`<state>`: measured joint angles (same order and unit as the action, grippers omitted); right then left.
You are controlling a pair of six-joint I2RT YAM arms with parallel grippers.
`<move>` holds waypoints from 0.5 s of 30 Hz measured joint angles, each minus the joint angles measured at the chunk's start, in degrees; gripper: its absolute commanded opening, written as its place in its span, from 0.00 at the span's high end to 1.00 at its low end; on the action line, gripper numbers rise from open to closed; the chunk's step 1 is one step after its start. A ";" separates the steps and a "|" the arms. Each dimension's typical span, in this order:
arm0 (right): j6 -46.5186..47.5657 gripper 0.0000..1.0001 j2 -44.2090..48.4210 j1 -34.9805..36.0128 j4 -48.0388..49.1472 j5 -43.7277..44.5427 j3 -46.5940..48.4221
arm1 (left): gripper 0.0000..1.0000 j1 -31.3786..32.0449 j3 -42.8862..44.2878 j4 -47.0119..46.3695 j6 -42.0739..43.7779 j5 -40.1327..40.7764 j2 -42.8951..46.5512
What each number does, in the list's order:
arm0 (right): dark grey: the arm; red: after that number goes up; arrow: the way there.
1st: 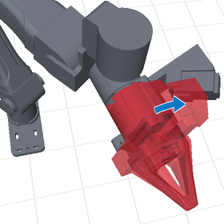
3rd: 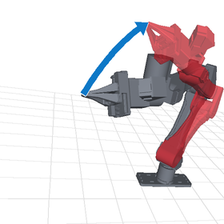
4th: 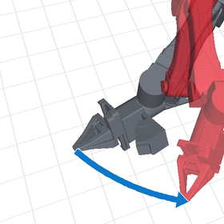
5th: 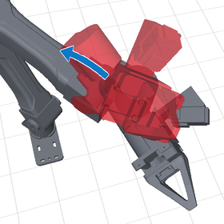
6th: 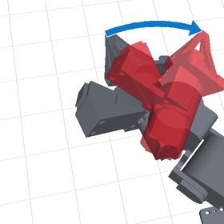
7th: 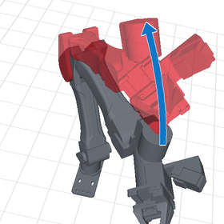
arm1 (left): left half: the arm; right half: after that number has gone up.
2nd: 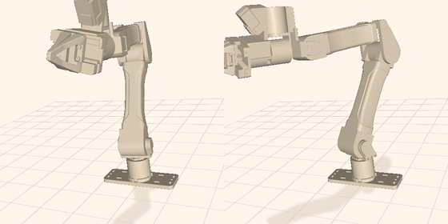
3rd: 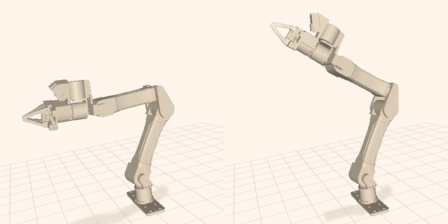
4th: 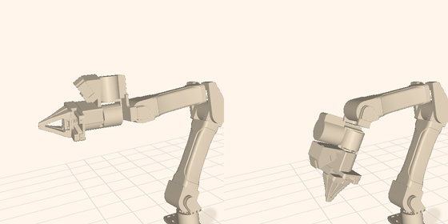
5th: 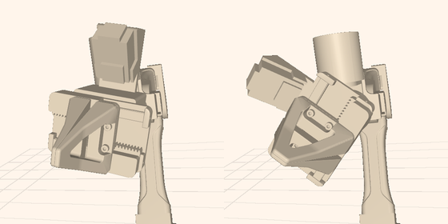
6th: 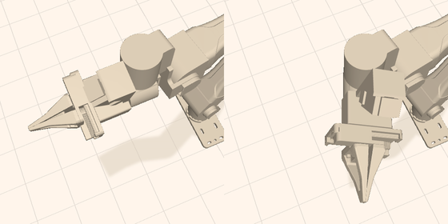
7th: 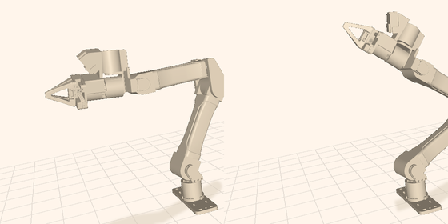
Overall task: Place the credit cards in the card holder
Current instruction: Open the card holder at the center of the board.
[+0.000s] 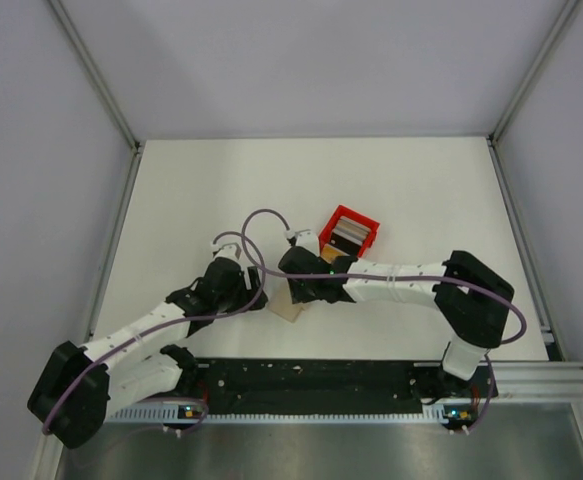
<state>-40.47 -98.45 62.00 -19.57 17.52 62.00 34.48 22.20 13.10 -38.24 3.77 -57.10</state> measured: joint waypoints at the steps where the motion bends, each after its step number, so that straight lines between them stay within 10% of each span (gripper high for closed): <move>1: 0.04 0.60 0.00 0.39 -0.48 0.39 0.00 | 0.21 0.00 0.00 0.15 0.00 0.13 0.00; 15: -0.90 0.78 5.95 1.75 -1.18 2.71 -9.40 | 0.22 0.00 0.00 0.46 0.04 0.15 0.00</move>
<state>-41.36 -92.51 63.75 -20.75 20.23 52.60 34.48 22.20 13.56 -38.20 3.92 -57.10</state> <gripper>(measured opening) 0.240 0.785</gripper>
